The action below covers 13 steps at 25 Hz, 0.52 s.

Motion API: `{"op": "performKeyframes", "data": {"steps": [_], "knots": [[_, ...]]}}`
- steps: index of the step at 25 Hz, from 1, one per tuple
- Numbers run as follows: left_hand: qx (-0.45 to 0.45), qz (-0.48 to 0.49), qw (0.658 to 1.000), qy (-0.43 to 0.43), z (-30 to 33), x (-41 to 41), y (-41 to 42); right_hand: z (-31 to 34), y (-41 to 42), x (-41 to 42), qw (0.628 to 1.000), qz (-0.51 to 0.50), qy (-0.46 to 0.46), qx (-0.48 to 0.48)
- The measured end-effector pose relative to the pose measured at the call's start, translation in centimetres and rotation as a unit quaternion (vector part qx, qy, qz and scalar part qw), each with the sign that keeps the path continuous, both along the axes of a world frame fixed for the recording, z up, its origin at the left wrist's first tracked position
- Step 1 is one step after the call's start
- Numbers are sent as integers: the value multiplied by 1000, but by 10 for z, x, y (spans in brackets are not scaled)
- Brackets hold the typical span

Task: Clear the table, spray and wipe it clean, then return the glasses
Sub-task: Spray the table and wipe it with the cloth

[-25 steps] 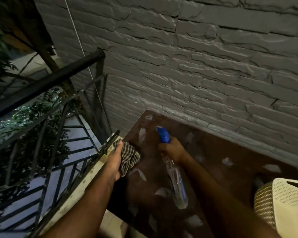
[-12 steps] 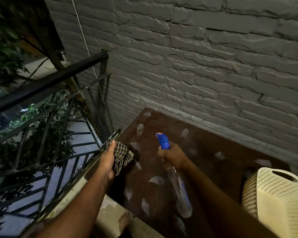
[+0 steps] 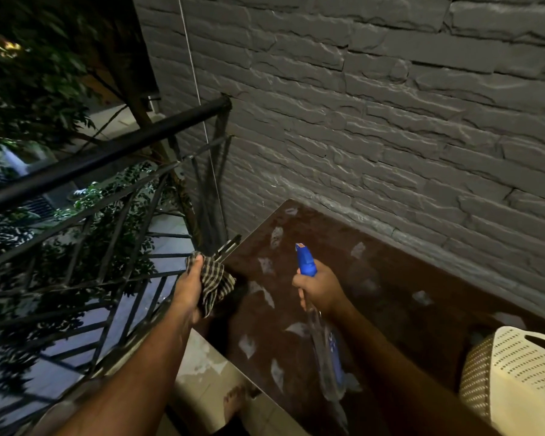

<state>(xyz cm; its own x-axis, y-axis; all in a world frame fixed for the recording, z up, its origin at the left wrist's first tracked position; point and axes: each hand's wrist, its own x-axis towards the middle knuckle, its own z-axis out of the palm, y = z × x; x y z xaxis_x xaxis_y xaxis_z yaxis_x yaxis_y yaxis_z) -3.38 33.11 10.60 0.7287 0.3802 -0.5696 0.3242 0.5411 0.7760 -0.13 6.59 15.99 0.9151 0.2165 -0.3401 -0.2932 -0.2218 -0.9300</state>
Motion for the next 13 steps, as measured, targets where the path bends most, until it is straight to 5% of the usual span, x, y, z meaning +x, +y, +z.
{"op": "performKeyframes", "data": {"steps": [13], "knots": [[0,50,998,-28,4,-19,21,2,31,-15,992,122,16,-12]]}}
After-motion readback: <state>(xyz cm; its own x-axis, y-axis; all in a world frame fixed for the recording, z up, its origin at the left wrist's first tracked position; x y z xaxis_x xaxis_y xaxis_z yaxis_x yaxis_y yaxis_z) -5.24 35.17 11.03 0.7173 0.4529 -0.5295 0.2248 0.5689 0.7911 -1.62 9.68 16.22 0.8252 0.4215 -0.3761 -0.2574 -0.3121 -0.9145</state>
